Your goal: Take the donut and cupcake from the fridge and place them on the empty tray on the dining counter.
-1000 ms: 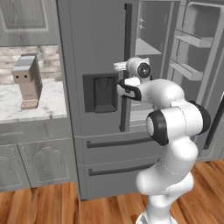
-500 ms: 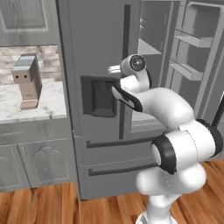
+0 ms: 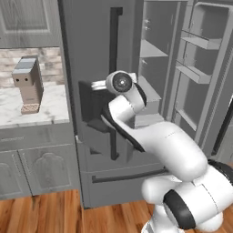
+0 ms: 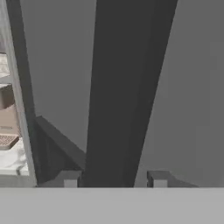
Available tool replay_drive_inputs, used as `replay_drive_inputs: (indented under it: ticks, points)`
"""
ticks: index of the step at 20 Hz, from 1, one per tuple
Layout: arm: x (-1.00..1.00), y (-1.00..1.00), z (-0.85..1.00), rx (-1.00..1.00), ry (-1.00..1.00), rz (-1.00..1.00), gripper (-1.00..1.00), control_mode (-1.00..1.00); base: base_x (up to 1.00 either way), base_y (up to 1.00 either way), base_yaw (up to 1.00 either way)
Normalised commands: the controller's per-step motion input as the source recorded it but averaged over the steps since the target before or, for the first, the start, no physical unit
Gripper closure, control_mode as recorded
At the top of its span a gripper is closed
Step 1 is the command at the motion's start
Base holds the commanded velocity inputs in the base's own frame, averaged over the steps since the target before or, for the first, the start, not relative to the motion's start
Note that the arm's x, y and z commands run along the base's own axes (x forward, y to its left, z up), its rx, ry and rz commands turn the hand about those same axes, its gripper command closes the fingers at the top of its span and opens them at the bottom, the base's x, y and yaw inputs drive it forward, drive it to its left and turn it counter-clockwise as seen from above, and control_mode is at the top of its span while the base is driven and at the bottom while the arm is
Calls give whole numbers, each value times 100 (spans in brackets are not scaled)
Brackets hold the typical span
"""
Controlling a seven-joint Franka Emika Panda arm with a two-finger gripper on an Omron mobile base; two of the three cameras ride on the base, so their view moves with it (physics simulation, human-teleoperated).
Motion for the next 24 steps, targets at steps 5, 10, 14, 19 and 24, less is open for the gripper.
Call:
replay_drive_inputs:
  ticks: [5,10,14,19,24]
  points:
    - [-100,100,-2,-2,7,3,-100,-100,0,0,0]
    - [-100,93,1,-3,16,13,-100,-100,0,0,0]
    - [-100,14,21,0,8,10,-100,-100,0,0,0]
    - [-71,-53,24,0,-1,10,-100,-100,0,0,0]
    - [-34,-97,16,1,-12,20,-100,-100,0,0,0]
